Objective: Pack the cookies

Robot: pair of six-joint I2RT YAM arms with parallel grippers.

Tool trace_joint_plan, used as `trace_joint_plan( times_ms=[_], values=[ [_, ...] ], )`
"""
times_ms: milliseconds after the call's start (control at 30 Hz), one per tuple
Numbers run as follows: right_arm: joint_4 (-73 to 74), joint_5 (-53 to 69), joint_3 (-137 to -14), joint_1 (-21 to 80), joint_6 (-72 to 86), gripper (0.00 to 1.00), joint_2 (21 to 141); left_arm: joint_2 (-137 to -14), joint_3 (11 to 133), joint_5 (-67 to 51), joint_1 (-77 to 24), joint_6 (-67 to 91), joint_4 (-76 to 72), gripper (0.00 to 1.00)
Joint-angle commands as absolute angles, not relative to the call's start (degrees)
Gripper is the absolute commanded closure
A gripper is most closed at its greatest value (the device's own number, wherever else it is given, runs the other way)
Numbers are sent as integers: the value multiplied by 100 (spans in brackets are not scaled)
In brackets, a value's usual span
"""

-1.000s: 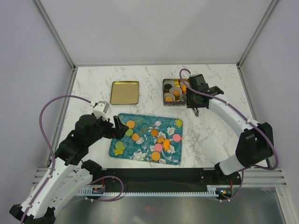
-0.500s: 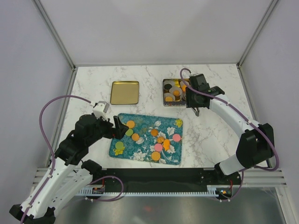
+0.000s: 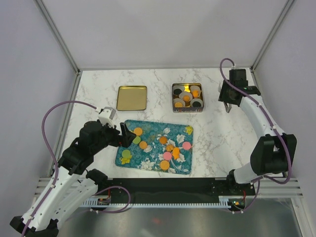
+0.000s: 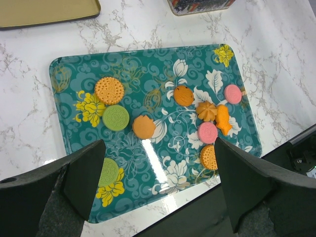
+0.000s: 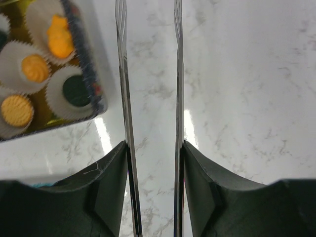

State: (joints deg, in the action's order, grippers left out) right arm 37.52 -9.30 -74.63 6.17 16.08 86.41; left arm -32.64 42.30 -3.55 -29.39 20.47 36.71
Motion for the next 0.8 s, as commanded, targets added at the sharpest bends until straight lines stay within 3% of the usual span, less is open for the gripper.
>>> trace_joint_plan(
  times_ms=[0,400,767],
  values=[
    [3236,-1116,-7252,186,1784,46,8797,-3261,4289,-475,-2971,1907,3516,0],
    [1864,-1380,-6118,-158,2048,43,9518,-3217,4280,-413,-2979,1907,3524,0],
    [1732,-1143,-5502,-185,2066,20,9308,-3225,4315,-448,-2971,1854,3524,0]
  ],
)
